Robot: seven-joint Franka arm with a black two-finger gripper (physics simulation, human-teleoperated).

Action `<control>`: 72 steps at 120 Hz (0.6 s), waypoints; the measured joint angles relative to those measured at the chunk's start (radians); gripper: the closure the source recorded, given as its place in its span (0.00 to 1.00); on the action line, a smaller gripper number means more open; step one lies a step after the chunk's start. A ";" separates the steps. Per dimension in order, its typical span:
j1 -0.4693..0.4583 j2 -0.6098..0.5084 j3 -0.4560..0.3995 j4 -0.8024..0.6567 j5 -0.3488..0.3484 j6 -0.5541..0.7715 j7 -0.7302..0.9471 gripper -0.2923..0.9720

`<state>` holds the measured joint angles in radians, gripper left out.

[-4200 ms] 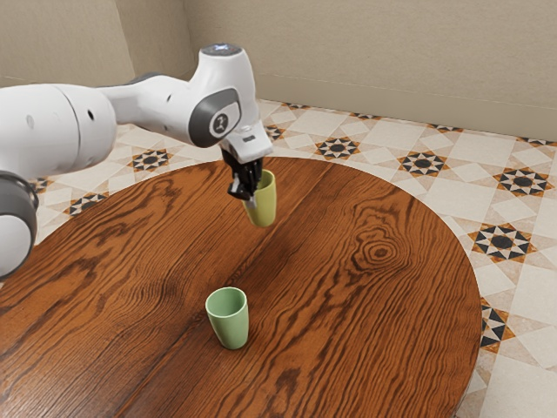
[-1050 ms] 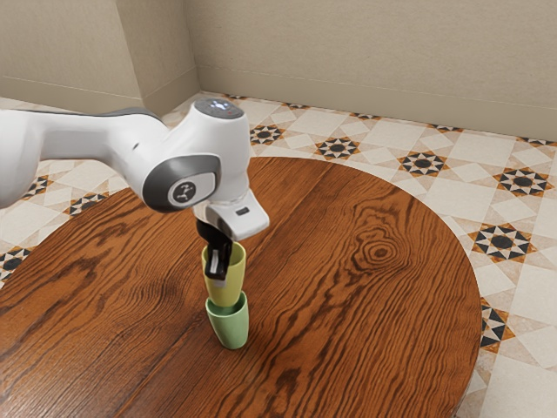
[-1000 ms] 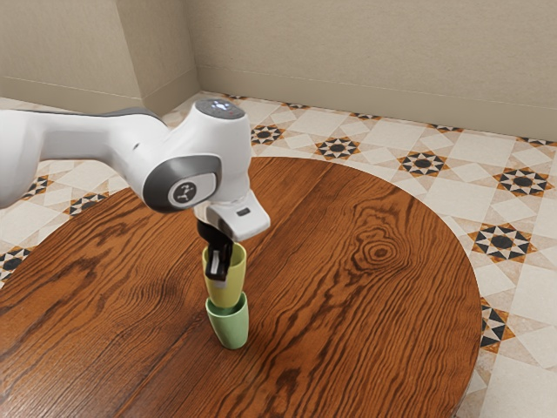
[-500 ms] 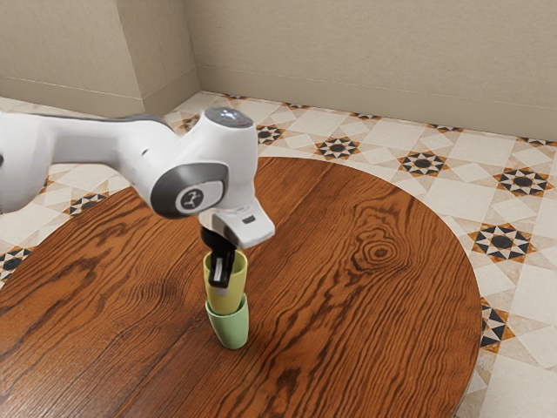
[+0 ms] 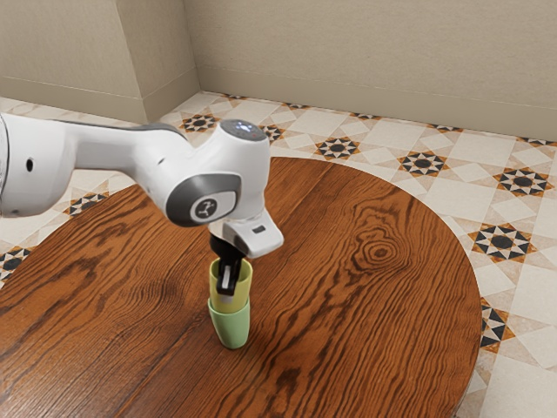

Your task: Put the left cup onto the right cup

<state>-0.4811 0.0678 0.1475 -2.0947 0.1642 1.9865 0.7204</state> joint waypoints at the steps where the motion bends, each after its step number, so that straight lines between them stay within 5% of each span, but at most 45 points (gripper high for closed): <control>1: 0.000 0.000 0.000 0.000 0.000 0.000 0.000 0.85; 36: 0.014 0.005 0.000 -0.002 -0.014 0.009 0.001 0.85; 72: 0.016 0.004 0.000 -0.003 -0.022 0.008 0.006 0.41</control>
<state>-0.4655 0.0714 0.1473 -2.0973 0.1420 1.9944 0.7262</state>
